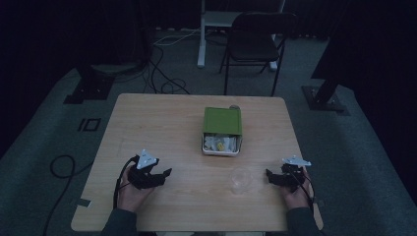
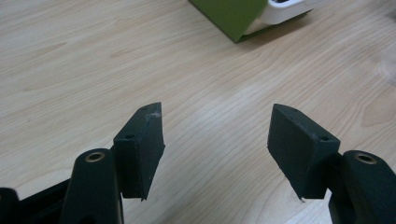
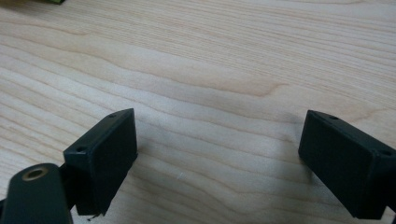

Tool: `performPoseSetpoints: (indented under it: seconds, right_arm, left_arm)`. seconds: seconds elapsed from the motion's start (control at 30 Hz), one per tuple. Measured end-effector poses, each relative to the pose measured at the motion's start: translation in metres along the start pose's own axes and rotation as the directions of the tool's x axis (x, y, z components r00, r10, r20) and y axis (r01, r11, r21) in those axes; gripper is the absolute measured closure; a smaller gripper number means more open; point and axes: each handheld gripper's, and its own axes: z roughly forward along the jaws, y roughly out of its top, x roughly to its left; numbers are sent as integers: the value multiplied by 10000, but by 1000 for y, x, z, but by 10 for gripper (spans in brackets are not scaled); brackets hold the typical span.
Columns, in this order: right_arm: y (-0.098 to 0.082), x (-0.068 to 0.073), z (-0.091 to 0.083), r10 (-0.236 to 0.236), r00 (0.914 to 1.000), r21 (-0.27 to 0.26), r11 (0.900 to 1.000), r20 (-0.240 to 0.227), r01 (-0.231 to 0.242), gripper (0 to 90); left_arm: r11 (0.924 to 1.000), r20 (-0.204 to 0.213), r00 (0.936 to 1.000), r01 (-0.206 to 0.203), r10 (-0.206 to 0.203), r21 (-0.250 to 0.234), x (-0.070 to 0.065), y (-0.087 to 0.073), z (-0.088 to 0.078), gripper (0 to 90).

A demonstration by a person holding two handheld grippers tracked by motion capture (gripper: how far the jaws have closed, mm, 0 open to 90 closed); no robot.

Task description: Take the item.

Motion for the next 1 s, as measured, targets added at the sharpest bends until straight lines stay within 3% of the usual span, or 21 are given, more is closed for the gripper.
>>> performPoseSetpoints:
  seconds: [0.2,0.6,1.0]
  right_arm:
    - [0,0,0,-5,10000,-1,10000,0,5,113]
    - [0,0,0,-4,10000,2,10000,2,4,113]
    - [0,0,0,5,10000,3,10000,1,-5,113]
  left_arm:
    - [9995,193,9993,-324,324,-18,-10,10,6,384]
    - [9989,581,9974,-425,436,-193,-25,27,20,432]
    - [9963,1052,9909,-815,838,-268,-44,48,39,436]
